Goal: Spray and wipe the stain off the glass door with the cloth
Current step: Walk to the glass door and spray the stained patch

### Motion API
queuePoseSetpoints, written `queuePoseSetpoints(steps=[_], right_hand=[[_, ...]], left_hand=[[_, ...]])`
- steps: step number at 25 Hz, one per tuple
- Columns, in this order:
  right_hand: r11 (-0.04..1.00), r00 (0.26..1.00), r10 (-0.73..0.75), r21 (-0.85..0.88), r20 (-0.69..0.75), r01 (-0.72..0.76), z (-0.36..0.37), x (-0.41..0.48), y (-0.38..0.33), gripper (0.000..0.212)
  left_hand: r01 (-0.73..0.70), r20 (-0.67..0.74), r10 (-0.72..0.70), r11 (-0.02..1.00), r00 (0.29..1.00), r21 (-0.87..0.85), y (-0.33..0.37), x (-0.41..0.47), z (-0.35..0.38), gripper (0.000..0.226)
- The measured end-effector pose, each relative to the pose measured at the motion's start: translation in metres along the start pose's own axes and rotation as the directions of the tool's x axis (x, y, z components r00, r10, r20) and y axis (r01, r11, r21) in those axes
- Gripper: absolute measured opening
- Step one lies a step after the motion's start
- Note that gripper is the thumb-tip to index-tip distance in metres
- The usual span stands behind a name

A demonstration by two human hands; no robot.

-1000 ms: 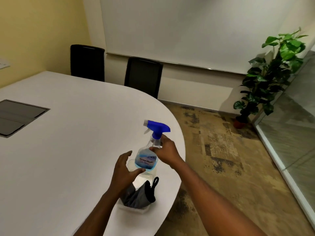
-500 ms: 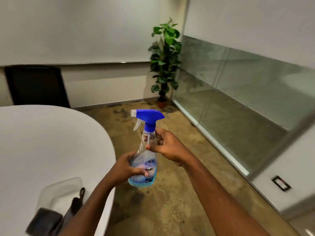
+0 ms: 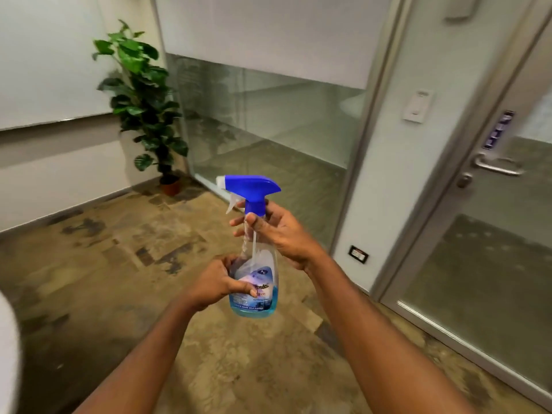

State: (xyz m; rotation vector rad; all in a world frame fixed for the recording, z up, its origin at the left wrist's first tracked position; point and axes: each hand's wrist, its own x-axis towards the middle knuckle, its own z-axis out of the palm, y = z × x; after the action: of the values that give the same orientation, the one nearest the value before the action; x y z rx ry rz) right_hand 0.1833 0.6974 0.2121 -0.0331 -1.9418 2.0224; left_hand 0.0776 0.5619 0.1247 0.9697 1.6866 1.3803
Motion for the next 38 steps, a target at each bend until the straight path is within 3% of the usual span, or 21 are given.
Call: queuePoseSetpoints(steps=[5,7,9,13,19,21,23,25,27,30,32,34,38], right_hand=[[0.997,1.0,-0.007,0.079,-0.023,0.009,-0.124,-0.051,-0.022,0.047],[0.998,0.999,0.002,0.066,-0.046,0.001,-0.172,-0.069,-0.031,0.061],[0.998,0.996,-0.01,0.059,-0.086,0.016,-0.215,-0.085,-0.039,0.06],[1.0,0.962,-0.021,0.015,-0.271,0.026,-0.295,-0.112,-0.046,0.048],[0.993,0.861,-0.073,-0.116,-0.504,0.017,-0.415,-0.137,-0.071,0.036],[0.992,0.801,-0.083,-0.126,-0.593,0.01,-0.454,-0.138,-0.083,0.034],[0.985,0.701,-0.097,-0.169,-0.707,-0.034,-0.493,-0.137,-0.095,0.04],[0.969,0.591,-0.142,-0.232,-0.794,-0.079,-0.526,-0.142,-0.109,0.042],[0.955,0.514,-0.199,-0.282,-0.835,-0.089,-0.554,-0.151,-0.125,0.035],[0.927,0.392,-0.291,-0.359,-0.873,-0.109,-0.596,-0.167,-0.156,0.03],[0.903,0.286,-0.351,-0.403,-0.891,-0.149,-0.627,-0.178,-0.181,0.028],[0.883,0.197,-0.404,-0.437,-0.893,-0.171,-0.658,-0.191,-0.207,0.032],[0.854,0.132,-0.466,-0.484,-0.875,-0.192,-0.716,-0.223,-0.265,0.038]], left_hand=[[-0.036,0.246,0.031,0.999,0.969,0.017,0.033,0.085,0.112,0.038],[-0.04,0.365,0.024,0.999,0.931,0.037,0.044,0.119,0.153,0.044],[-0.038,0.477,0.005,0.998,0.879,0.059,0.053,0.154,0.189,0.047],[-0.115,0.681,-0.013,0.983,0.732,0.143,0.072,0.229,0.256,0.044],[-0.322,0.866,-0.016,0.925,0.5,0.203,0.118,0.349,0.359,0.034],[-0.362,0.908,-0.032,0.911,0.419,0.199,0.138,0.392,0.391,0.039],[-0.402,0.931,-0.053,0.892,0.361,0.206,0.164,0.437,0.418,0.059],[-0.524,0.928,-0.089,0.804,0.361,0.281,0.19,0.477,0.446,0.087],[-0.674,0.881,-0.044,0.627,0.47,0.391,0.221,0.505,0.474,0.101],[-0.726,0.73,0.241,0.502,0.64,0.47,0.274,0.535,0.524,0.099],[-0.736,0.578,0.461,0.487,0.673,0.47,0.313,0.551,0.562,0.089],[-0.777,0.415,0.666,0.449,0.62,0.44,0.35,0.561,0.599,0.078],[-0.867,0.251,0.89,0.25,0.382,0.432,0.414,0.58,0.666,0.072]])
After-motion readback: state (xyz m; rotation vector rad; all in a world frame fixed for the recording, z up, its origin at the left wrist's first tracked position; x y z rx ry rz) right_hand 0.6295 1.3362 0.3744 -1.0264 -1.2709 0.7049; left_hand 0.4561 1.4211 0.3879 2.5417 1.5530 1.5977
